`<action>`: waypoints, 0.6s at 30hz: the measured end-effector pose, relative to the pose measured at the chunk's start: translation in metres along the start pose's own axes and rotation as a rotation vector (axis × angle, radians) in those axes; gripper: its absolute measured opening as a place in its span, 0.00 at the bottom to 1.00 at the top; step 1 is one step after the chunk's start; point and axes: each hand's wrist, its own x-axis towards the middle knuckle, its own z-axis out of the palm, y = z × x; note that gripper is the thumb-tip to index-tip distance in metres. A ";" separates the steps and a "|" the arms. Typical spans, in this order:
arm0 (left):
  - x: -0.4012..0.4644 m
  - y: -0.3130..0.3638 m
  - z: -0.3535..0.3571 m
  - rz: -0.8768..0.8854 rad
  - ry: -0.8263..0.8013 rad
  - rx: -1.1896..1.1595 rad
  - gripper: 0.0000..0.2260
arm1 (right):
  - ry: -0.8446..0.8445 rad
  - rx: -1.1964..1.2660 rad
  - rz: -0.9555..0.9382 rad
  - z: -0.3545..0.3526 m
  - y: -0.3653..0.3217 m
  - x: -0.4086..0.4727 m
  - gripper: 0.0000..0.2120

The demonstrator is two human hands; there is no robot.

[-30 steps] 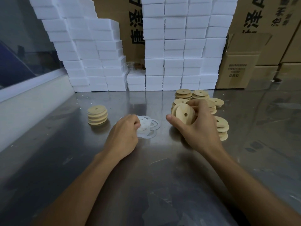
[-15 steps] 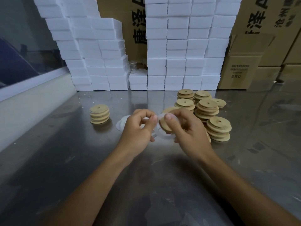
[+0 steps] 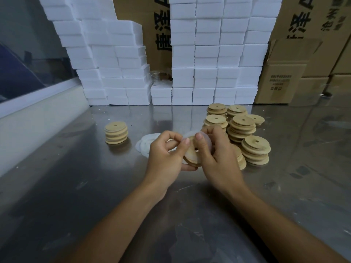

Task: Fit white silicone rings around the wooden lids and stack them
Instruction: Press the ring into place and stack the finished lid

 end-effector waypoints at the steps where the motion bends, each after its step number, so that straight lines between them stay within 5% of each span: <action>1: 0.000 0.000 -0.001 -0.003 0.011 -0.005 0.06 | -0.002 0.012 0.015 0.000 0.000 0.000 0.07; 18: 0.009 0.006 -0.010 -0.119 0.150 -0.133 0.04 | -0.007 0.531 0.411 -0.005 -0.009 0.009 0.04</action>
